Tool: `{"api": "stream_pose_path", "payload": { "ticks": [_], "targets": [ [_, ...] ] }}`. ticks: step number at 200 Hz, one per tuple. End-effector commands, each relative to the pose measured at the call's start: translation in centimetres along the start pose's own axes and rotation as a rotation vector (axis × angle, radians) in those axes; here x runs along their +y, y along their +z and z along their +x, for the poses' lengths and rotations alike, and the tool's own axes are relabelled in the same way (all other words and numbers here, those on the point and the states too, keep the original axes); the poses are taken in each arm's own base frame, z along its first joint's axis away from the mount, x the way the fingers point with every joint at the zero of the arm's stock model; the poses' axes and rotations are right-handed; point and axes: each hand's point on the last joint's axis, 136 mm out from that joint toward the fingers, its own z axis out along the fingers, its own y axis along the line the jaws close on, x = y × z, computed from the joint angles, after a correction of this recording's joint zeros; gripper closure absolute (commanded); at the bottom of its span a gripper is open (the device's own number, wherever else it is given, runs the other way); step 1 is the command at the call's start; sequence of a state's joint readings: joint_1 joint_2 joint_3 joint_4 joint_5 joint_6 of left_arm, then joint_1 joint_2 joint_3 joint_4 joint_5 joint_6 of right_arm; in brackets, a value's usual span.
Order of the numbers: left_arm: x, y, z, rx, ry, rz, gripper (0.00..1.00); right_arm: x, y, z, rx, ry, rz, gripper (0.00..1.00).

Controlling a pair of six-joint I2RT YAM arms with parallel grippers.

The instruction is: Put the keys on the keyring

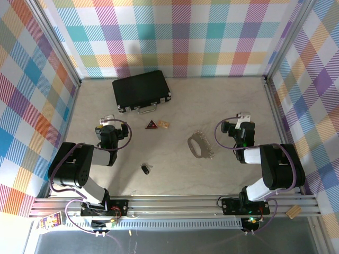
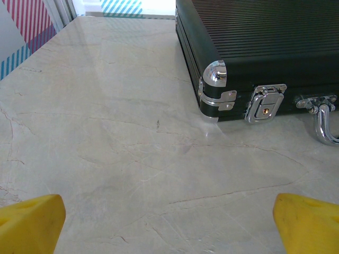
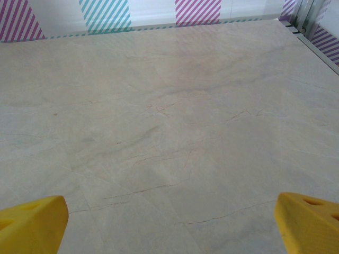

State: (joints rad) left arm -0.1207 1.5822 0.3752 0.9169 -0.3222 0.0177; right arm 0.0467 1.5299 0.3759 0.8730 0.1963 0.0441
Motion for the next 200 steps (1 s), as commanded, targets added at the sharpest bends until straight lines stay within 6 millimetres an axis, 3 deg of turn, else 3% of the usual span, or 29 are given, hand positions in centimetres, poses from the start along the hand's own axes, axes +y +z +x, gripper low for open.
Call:
{"api": "stream_pose_path", "payload": {
  "ticks": [1,161,200],
  "targets": [
    [-0.04,0.21,-0.44,-0.010,-0.019,0.006,0.00,0.06,0.24,-0.40,-0.011,0.003,-0.007,0.01],
    [0.01,0.19,-0.47,-0.012,-0.019,0.004,0.00,0.05,0.19,-0.59,-0.017,0.005,-0.007,0.01],
    [0.17,0.06,-0.77,-0.014,-0.020,-0.003,0.00,0.90,-0.18,-1.11,-0.012,-0.016,-0.054,0.01]
  ]
}}
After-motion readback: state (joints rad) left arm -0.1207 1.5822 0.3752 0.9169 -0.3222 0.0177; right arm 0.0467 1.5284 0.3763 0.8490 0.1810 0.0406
